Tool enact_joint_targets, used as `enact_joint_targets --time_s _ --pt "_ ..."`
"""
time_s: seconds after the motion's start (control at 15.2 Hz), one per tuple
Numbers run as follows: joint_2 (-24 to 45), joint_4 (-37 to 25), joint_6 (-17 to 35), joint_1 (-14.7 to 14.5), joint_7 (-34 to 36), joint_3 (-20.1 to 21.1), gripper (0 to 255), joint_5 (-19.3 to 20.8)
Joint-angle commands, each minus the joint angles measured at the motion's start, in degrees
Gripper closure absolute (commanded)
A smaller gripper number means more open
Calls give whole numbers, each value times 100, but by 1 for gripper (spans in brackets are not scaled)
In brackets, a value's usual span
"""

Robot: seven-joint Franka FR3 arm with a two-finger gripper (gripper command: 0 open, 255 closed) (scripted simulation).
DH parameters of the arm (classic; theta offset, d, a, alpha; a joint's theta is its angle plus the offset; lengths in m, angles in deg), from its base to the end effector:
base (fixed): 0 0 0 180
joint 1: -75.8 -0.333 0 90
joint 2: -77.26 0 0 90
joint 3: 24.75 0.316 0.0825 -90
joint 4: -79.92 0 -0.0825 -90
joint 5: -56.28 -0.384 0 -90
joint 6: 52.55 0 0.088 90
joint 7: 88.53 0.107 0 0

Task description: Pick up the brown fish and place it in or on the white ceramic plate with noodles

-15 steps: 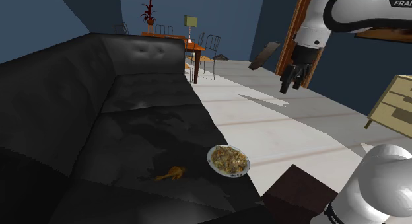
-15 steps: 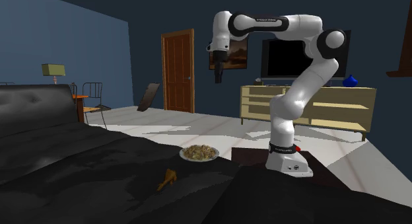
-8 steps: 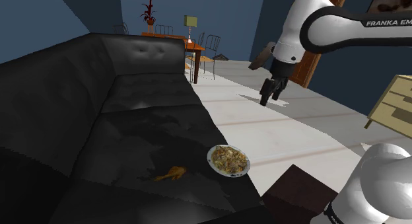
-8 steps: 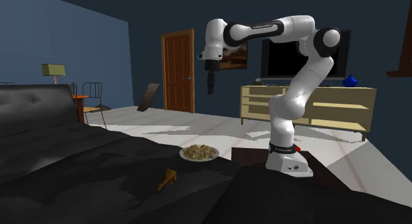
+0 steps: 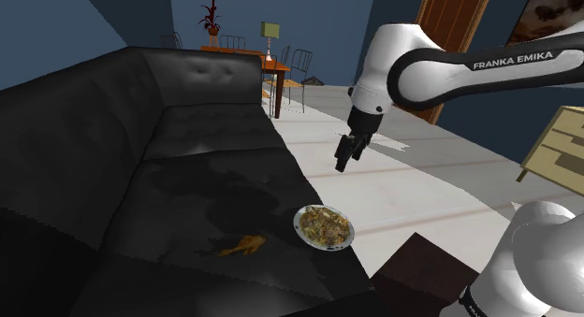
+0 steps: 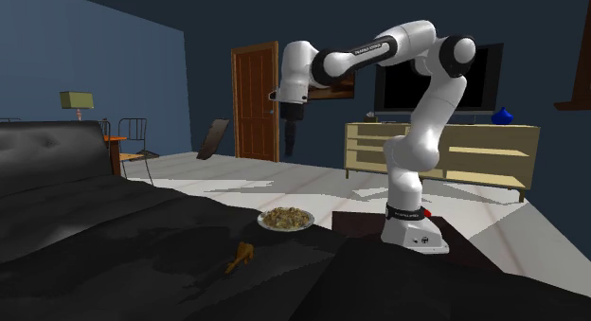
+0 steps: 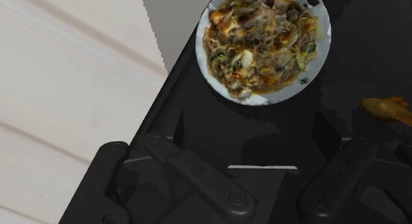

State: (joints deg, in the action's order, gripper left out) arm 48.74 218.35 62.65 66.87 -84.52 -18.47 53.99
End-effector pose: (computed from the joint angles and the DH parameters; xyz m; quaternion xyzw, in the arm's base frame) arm 0.3930 0.1126 0.4971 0.9954 0.0844 0.0457 0.0003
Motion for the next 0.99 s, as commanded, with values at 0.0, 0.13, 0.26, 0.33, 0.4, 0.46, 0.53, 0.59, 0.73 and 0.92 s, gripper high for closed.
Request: enact_joint_targets --time_s 0.0,0.13,0.26,0.33,0.4,0.46,0.53,0.59,0.73,0.92 --pt "303 6 357 -110 32 141 0 -47" --pt "584 -10 658 -208 54 270 0 -74" --pt "878 -49 951 -301 81 400 0 -84" --pt "1029 -76 1094 -345 98 465 0 -82" --pt "1184 -108 1235 -388 116 530 0 -74" --pt "1341 -146 1372 -429 138 596 0 -61" --pt "1501 -189 1506 -469 162 662 0 -41" --pt "1663 -237 1637 -507 189 727 0 -14" --pt "1994 -348 1889 -582 254 855 0 61" --pt "2506 -551 2236 -694 383 1035 0 235"
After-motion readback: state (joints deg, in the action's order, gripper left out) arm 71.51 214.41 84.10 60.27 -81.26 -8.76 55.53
